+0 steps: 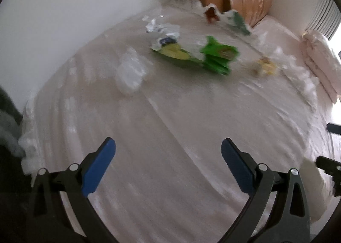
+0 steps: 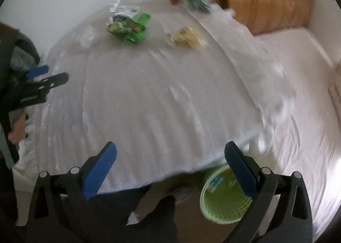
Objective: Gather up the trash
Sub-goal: 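Grasp the clear plastic wrapper with the left tool while the right tool grasps the green bag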
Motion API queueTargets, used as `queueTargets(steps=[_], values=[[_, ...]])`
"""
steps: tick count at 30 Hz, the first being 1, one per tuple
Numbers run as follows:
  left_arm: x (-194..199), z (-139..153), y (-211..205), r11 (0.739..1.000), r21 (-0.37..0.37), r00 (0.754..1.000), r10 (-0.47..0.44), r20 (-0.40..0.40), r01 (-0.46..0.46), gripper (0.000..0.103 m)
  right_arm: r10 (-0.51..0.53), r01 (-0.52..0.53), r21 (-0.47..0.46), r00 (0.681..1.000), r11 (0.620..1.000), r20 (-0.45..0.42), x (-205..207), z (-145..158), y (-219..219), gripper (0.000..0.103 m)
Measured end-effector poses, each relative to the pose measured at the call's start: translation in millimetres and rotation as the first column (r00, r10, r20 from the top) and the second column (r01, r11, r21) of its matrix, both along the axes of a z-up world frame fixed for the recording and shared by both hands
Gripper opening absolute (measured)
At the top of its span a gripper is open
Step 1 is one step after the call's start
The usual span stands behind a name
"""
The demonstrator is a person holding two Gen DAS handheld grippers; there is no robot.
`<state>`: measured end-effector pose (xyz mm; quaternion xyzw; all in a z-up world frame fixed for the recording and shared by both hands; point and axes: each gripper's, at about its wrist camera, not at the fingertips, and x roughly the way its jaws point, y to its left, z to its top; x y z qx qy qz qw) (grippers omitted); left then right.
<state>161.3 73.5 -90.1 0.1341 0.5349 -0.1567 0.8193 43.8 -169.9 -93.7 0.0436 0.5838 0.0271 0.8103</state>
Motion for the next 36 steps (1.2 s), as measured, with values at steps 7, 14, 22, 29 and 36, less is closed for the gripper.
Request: queueTargets(steps=[7, 14, 22, 29, 36], values=[[82.5, -31.1, -1.3, 0.996, 0.083, 0.999, -0.008, -0.053, 0.012, 0.095, 0.080, -0.080, -0.014, 0.996, 0.997, -0.034, 98.0, 4.1, 32.5, 0.100], [124.4, -46.5, -11.1, 0.993, 0.113, 0.998, -0.033, -0.062, 0.040, 0.095, 0.129, -0.133, -0.024, 0.986, 0.991, -0.104, 183.0, -13.9, 59.9, 0.100], [139.0, -54.1, -6.8, 0.995, 0.078, 0.997, -0.051, -0.055, 0.055, 0.077, 0.158, -0.173, -0.079, 0.974, 0.982, -0.161, 232.4, -45.5, 82.0, 0.100], [145.5, -48.7, -3.4, 0.998, 0.030, 0.996, -0.057, -0.069, 0.059, 0.046, 0.166, -0.190, -0.112, 0.967, 0.975, -0.195, 248.9, -57.1, 87.5, 0.080], [147.5, -32.1, 7.5, 0.999, 0.004, 0.999, -0.034, -0.039, 0.034, 0.037, 0.168, -0.186, -0.076, 0.966, 0.980, -0.199, 259.5, -56.8, 88.7, 0.048]])
